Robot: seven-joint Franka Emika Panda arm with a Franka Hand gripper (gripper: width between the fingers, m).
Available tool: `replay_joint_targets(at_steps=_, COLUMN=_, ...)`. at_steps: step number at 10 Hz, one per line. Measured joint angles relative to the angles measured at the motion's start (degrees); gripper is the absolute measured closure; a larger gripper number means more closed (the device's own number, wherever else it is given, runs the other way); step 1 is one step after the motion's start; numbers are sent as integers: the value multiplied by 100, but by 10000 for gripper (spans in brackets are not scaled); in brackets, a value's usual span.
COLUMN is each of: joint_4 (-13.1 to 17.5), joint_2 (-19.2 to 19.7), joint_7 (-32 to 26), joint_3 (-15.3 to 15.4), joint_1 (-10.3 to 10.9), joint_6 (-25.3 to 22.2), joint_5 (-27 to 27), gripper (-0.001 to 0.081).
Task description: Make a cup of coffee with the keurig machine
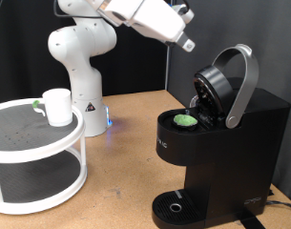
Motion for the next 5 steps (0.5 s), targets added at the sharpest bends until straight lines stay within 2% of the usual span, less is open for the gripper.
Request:
replay_joint_targets(at_steps=1, joint_4=31, joint_2=15, joint_7=46, joint_3=63, joint_1=36, joint_6=85, joint_5=140, gripper=3)
replay_joint_targets(at_steps=5, joint_4=364, joint_2=207, joint_7=457, joint_3=465, joint_1=220, joint_6=102, joint_5=93, gripper=3)
